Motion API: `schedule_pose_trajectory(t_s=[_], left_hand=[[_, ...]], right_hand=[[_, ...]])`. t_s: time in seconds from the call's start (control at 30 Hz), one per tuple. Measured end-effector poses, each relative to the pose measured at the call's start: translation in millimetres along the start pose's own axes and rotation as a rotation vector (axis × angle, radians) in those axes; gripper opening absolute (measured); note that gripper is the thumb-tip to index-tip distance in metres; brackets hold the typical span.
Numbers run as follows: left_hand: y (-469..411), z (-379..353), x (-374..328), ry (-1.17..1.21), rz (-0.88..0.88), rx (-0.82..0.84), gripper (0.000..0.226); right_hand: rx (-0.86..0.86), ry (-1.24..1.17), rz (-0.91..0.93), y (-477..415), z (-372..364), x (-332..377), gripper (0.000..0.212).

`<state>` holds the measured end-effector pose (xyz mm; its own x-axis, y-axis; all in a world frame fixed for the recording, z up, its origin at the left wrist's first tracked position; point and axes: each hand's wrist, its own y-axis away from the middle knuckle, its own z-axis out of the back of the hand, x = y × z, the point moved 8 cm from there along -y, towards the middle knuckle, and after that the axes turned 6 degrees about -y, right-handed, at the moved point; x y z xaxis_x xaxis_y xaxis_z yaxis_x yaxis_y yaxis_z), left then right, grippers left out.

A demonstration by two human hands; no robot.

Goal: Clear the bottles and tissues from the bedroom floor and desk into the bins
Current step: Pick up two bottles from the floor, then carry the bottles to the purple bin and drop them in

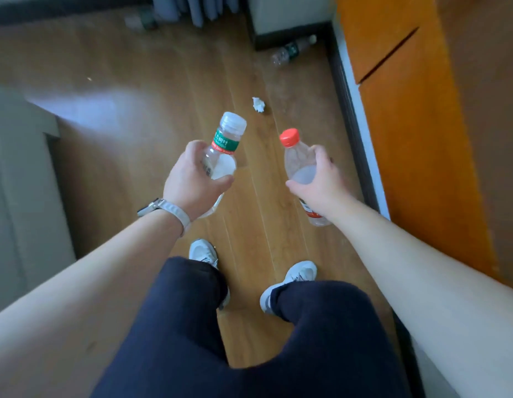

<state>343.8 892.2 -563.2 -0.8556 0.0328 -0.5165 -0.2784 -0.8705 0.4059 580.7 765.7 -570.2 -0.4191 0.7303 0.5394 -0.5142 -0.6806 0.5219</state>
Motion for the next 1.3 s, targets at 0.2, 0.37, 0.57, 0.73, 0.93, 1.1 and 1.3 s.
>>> schedule_pose_trajectory(t_s=[0.2,0.37,0.57,0.73,0.93,1.1,1.3], left_hand=[[42.3,141.9,-31.4,0.114,0.029,-0.072,0.058],[65.8,246.8,-38.7,0.172,-0.013,-0.166,0.056],[77.7,325.1,-31.6,0.176,-0.082,-0.26,0.057],[91.5,351.6,-13.1,0.247,-0.037,-0.326,0.054],[101.7,368.7,4.3,0.25,0.042,-0.388,0.055],[102.5,388.9,11.3,0.236,0.155,-0.466,0.062],[119.5,419.7,14.0,0.226,0.367,-0.601,0.065]], right_hand=[[-0.048,0.095,0.145,65.4,72.8,141.3,0.07],[-0.101,0.132,0.272,105.4,99.6,242.6,0.067],[-0.101,0.136,0.408,135.1,97.1,319.2,0.071],[-0.041,0.171,0.439,141.6,86.1,349.3,0.069],[0.024,0.209,0.524,128.1,78.0,385.9,0.07],[0.13,0.22,0.618,101.4,62.8,426.8,0.071],[0.33,0.229,0.757,78.9,28.9,498.7,0.072]])
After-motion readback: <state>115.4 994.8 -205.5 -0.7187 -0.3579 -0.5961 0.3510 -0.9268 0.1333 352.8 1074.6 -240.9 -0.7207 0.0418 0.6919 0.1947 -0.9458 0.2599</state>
